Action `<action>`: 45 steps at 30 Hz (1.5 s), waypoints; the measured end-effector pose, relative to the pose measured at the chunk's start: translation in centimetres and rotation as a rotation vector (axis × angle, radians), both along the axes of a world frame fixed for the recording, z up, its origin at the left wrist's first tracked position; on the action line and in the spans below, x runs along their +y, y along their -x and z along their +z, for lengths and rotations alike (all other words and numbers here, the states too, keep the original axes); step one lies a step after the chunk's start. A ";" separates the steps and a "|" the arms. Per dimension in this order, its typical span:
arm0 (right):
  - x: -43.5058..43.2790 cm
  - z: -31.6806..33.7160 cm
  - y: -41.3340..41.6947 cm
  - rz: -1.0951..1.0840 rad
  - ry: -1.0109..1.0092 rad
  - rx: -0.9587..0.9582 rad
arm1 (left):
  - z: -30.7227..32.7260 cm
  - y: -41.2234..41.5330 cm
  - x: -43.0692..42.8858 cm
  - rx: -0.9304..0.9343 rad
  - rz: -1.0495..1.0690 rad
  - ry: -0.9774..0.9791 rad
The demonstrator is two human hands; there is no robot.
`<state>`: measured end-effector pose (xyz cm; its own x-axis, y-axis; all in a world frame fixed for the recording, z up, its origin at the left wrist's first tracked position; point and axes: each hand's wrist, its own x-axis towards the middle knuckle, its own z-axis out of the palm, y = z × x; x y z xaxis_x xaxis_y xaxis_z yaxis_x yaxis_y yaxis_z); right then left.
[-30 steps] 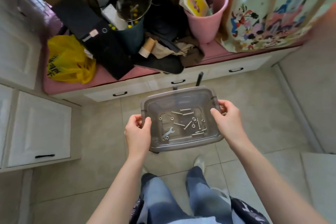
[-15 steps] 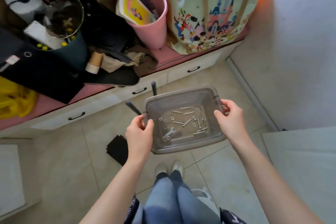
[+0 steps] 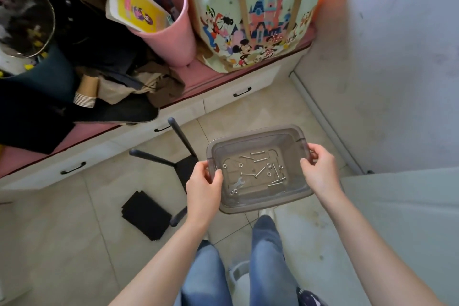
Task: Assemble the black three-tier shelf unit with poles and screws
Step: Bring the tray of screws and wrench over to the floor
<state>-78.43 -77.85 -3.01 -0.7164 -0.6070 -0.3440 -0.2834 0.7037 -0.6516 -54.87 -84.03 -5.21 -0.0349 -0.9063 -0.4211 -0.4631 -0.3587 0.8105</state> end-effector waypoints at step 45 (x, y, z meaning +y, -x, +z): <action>-11.6 -70.0 10.5 0.593 -0.096 0.210 | -64.4 8.7 1.2 0.357 0.045 -0.972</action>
<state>-88.94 -89.49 -73.01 -0.3260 -0.8948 -0.3051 -0.7577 0.4403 -0.4817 -63.54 -82.82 -69.63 -0.2760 -0.1848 -0.9432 -0.2228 -0.9423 0.2498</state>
